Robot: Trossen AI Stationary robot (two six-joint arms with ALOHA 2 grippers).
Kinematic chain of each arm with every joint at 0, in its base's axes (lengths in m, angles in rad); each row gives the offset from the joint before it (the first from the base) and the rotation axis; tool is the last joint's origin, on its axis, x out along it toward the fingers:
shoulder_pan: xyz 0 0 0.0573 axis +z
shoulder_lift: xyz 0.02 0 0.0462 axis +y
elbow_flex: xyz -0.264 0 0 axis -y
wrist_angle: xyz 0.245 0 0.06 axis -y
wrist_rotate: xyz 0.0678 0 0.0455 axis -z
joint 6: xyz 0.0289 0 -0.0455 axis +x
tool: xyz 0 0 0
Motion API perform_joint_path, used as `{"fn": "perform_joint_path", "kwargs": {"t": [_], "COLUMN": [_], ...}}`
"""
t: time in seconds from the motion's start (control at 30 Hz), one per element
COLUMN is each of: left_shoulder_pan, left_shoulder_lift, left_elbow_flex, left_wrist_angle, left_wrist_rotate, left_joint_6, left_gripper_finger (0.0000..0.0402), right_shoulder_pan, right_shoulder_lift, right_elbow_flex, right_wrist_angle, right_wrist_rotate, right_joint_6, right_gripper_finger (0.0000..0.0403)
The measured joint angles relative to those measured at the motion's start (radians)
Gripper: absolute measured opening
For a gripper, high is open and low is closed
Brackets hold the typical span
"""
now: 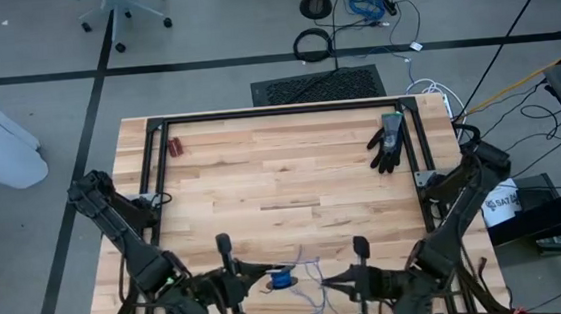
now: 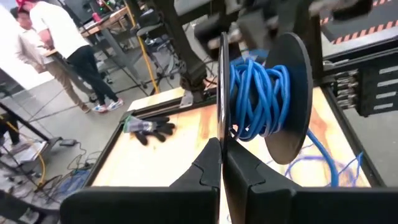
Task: Coil cords
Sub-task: Coil the blue wire onto a spool
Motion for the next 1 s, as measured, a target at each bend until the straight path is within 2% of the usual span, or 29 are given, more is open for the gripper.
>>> {"fn": "perform_joint_path", "kwargs": {"t": [0.4,0.7,1.0], "left_shoulder_pan": [0.078,0.141,0.177], "left_shoulder_lift": [0.052,0.101,0.154], "left_elbow_flex": [0.0,0.0,0.0], "left_wrist_angle": [-0.013,0.075,0.218], "left_wrist_rotate": [-0.01,-0.011,-0.011], "left_joint_6": [-0.02,0.007,0.085], "left_gripper_finger": [0.0006,0.0006,0.0006], "right_shoulder_pan": [0.029,0.007,-0.03], "right_shoulder_lift": [-0.002,0.008,0.062], "right_elbow_flex": [0.0,0.0,0.0], "right_wrist_angle": [0.306,0.341,0.437], "right_wrist_rotate": [0.002,0.08,0.082], "right_joint_6": [-0.229,-0.261,-0.334], "right_gripper_finger": [0.0,0.0,0.0]}}
